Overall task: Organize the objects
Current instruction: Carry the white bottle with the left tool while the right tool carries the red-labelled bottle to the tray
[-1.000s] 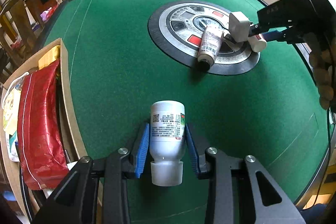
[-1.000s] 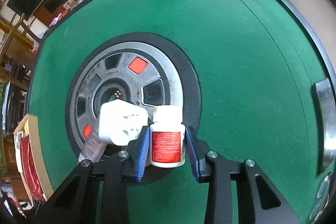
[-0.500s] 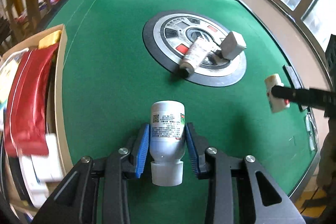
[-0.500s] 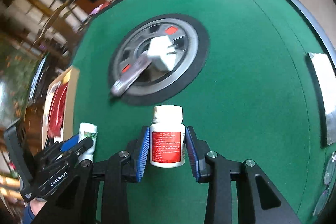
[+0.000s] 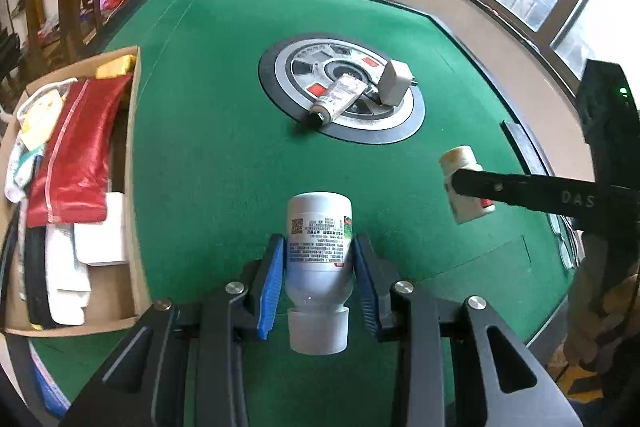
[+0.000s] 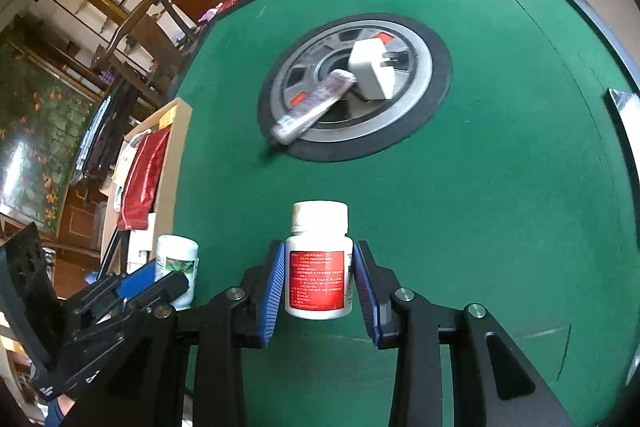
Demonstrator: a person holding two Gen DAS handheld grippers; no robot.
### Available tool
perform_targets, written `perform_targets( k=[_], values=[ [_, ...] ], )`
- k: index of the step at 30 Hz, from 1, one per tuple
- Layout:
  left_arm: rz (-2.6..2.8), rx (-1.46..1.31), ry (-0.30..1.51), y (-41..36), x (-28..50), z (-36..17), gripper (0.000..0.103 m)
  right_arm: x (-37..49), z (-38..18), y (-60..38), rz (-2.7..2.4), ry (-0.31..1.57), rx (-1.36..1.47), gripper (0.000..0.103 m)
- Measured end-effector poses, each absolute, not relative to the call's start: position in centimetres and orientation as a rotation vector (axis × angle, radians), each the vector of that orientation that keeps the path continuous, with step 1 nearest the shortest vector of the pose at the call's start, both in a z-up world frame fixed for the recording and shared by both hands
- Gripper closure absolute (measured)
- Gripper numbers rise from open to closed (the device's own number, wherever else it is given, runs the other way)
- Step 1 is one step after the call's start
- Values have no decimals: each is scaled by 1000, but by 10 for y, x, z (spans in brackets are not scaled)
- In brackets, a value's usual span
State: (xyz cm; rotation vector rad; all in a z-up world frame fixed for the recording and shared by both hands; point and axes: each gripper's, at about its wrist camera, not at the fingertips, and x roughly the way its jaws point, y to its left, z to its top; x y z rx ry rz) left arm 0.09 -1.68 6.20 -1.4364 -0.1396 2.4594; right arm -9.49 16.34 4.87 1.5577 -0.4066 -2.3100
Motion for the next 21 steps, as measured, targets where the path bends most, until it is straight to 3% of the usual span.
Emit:
perform_targets(
  k=[21],
  values=[
    [2537,-1284,-202,-163,19,124,70,-90,97,-8,-2272,-270,1424,66]
  ],
)
